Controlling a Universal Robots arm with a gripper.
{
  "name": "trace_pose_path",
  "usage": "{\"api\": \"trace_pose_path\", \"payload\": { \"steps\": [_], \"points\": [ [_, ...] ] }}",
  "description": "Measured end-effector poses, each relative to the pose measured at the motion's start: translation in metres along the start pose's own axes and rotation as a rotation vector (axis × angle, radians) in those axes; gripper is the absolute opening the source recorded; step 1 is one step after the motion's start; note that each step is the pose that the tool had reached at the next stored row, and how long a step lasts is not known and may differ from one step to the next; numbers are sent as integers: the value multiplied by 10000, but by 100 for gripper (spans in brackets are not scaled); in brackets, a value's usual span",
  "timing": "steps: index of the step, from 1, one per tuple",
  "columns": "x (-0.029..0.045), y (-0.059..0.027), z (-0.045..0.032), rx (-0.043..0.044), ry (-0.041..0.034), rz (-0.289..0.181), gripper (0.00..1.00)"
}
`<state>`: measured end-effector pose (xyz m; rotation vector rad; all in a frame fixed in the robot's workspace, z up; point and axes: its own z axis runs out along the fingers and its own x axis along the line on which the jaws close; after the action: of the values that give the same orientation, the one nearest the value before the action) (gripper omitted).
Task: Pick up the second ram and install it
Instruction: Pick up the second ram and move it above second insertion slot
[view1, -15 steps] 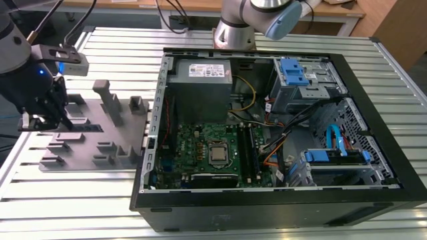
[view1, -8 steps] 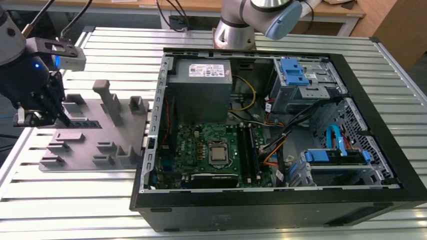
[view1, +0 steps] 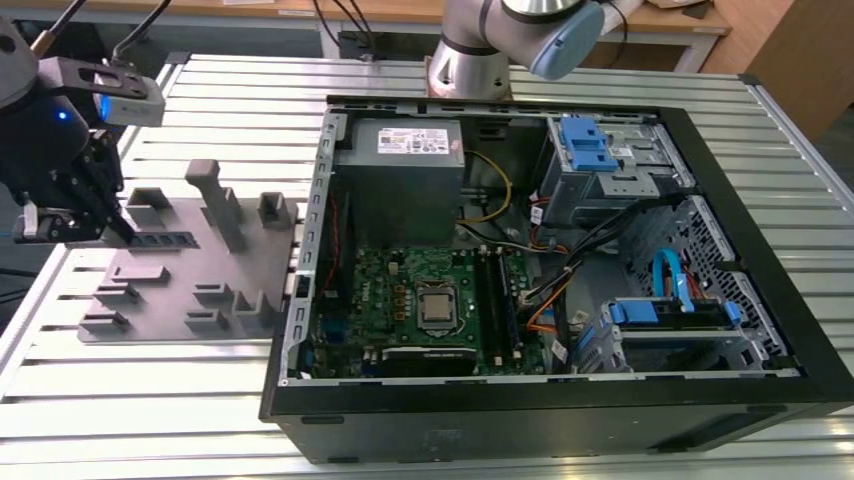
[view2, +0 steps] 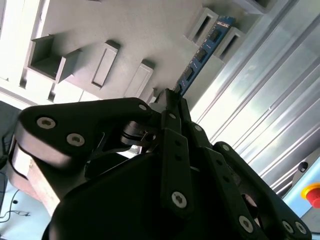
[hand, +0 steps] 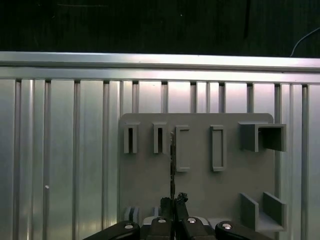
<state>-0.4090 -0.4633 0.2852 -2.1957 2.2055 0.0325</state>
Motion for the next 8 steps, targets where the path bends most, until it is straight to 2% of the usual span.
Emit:
{"api": "trace_pose_path", "payload": {
  "steps": [8],
  "points": [
    [-3, 0, -93, 0, -81, 1, 14]
  ]
}}
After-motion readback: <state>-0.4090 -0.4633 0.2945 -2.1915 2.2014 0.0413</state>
